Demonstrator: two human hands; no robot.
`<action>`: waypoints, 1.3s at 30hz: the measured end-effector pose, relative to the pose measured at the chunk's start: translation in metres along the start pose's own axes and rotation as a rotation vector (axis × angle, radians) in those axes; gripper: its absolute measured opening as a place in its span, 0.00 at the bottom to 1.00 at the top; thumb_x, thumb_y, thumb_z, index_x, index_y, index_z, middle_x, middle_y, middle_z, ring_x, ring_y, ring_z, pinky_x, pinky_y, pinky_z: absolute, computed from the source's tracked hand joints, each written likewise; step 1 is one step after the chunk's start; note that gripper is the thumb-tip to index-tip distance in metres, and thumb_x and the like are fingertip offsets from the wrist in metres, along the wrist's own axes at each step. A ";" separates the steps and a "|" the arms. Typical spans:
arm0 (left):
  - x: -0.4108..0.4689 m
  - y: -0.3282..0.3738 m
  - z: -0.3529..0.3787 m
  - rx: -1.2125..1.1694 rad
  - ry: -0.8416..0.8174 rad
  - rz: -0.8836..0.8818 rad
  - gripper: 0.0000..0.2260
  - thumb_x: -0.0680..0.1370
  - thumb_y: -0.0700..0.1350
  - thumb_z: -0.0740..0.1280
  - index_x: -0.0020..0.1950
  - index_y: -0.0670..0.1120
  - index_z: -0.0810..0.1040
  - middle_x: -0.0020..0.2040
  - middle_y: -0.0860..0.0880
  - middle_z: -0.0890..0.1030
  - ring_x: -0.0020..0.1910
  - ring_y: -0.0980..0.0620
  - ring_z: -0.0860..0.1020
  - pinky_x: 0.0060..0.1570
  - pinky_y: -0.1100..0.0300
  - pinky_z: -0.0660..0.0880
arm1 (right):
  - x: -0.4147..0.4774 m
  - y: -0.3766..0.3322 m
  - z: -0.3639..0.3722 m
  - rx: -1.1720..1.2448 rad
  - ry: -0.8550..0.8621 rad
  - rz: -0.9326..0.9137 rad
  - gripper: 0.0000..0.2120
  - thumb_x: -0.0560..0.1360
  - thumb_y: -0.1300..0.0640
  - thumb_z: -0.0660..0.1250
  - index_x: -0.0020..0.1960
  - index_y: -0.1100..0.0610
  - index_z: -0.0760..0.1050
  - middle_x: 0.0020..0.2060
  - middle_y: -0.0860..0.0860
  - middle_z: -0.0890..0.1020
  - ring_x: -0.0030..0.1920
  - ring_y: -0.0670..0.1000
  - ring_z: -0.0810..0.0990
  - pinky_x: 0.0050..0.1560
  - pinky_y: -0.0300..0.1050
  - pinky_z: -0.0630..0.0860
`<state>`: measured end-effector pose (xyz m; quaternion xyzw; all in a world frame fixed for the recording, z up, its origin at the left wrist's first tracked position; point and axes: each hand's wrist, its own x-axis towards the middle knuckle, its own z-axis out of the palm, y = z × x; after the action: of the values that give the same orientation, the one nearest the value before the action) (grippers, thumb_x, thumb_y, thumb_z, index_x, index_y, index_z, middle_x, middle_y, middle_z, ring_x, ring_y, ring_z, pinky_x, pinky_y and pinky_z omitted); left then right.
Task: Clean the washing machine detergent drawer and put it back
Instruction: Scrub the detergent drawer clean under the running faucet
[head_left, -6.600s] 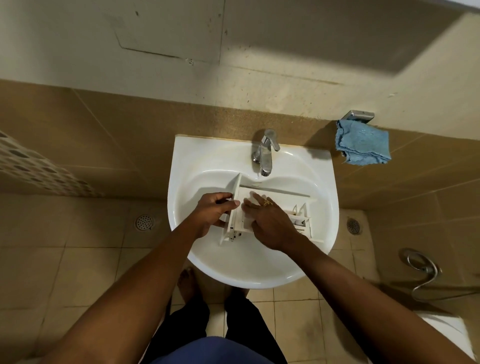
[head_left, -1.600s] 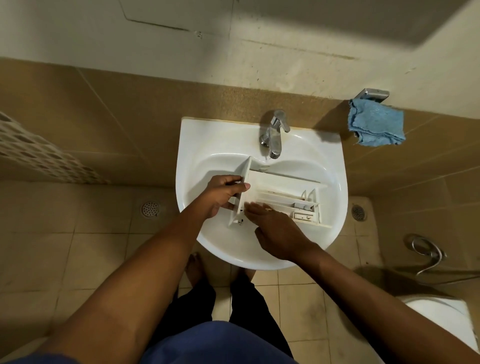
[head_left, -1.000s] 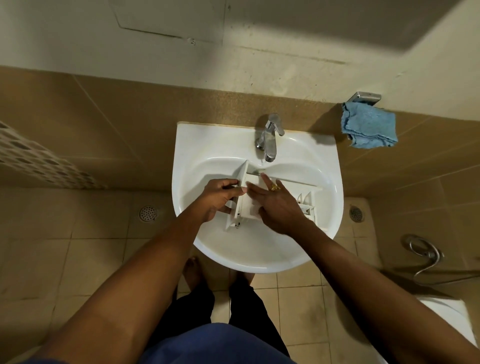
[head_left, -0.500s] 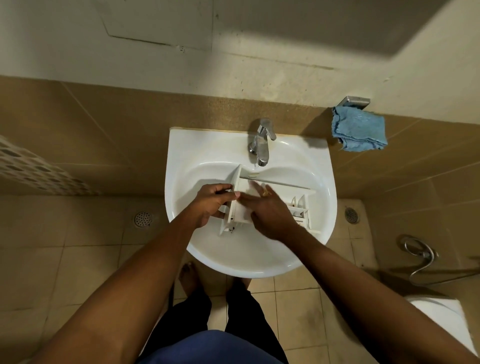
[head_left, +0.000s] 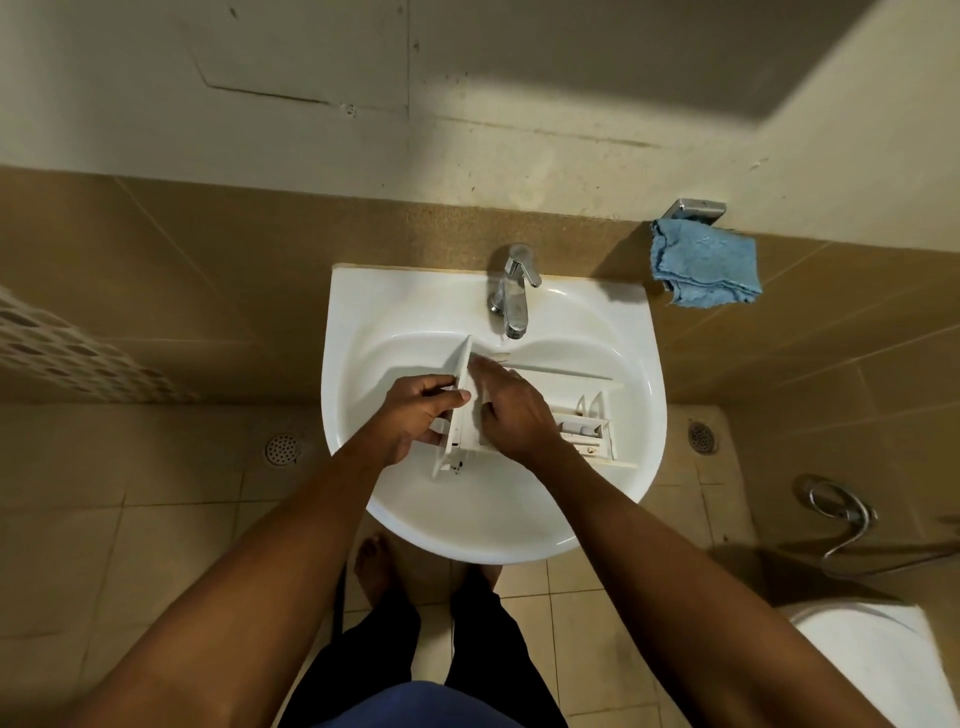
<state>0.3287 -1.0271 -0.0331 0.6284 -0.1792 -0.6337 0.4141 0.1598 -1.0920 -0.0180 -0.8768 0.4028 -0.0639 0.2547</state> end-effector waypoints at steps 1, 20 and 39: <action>0.001 -0.001 -0.001 -0.004 0.002 -0.003 0.21 0.77 0.43 0.77 0.69 0.45 0.80 0.57 0.43 0.86 0.53 0.46 0.85 0.50 0.41 0.84 | 0.000 0.004 0.001 -0.049 -0.030 -0.022 0.30 0.72 0.61 0.58 0.75 0.64 0.72 0.74 0.60 0.74 0.74 0.60 0.73 0.75 0.56 0.68; 0.003 -0.006 0.004 0.007 0.032 -0.011 0.24 0.74 0.46 0.79 0.70 0.45 0.80 0.56 0.43 0.86 0.50 0.48 0.84 0.48 0.44 0.84 | 0.058 0.007 -0.055 1.407 0.196 0.759 0.14 0.75 0.77 0.55 0.50 0.73 0.80 0.39 0.64 0.85 0.41 0.61 0.87 0.51 0.52 0.85; 0.004 -0.004 0.003 0.037 0.016 -0.018 0.25 0.72 0.49 0.81 0.68 0.47 0.81 0.54 0.45 0.87 0.57 0.44 0.85 0.52 0.35 0.83 | -0.015 -0.014 -0.032 0.896 -0.123 0.621 0.14 0.78 0.70 0.62 0.51 0.62 0.86 0.47 0.60 0.88 0.50 0.59 0.88 0.62 0.61 0.81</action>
<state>0.3249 -1.0287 -0.0383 0.6426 -0.1816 -0.6289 0.3981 0.1485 -1.0858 0.0182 -0.5248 0.5604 -0.0998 0.6329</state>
